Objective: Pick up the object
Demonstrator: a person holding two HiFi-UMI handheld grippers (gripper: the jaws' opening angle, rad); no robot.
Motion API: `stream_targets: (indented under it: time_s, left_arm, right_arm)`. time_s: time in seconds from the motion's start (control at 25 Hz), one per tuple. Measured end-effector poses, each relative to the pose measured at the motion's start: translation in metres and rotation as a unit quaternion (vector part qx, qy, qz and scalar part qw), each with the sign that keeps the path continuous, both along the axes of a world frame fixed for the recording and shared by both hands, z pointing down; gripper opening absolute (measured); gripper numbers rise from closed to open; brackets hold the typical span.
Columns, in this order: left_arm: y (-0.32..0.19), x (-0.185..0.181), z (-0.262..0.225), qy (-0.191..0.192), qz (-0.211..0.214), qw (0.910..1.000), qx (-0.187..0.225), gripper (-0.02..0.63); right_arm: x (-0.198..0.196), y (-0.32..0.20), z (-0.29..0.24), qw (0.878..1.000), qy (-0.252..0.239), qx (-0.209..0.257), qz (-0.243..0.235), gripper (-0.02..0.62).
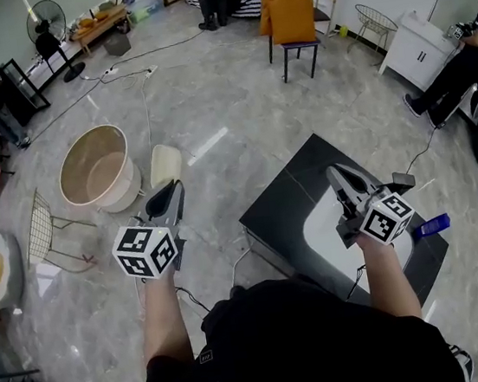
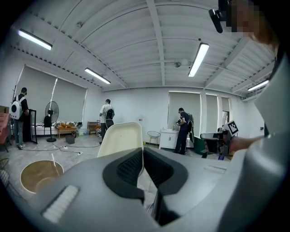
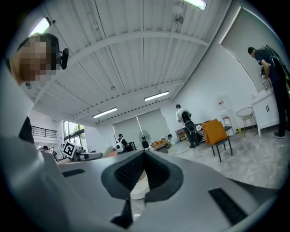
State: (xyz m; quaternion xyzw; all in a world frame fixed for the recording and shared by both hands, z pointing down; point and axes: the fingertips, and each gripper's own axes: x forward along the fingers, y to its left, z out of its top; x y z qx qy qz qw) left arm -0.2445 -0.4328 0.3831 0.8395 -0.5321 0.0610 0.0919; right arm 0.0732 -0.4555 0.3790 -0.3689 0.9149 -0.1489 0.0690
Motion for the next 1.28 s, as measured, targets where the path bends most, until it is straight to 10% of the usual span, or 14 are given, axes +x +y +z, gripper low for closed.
stream_targets:
  time_s: [0.36,1.28]
  left_arm:
    - [-0.048,0.006,-0.013,-0.043,-0.019,0.9987,0.023,0.025]
    - [-0.04,0.02,0.007,-0.02,-0.027,0.9994,-0.003,0.025]
  right_arm:
    - [-0.026,-0.04,-0.052,0.993,0.071,0.089,0.003,0.012]
    - [-0.032,-0.03,-0.03,0.993,0.086,0.078,-0.002,0.012]
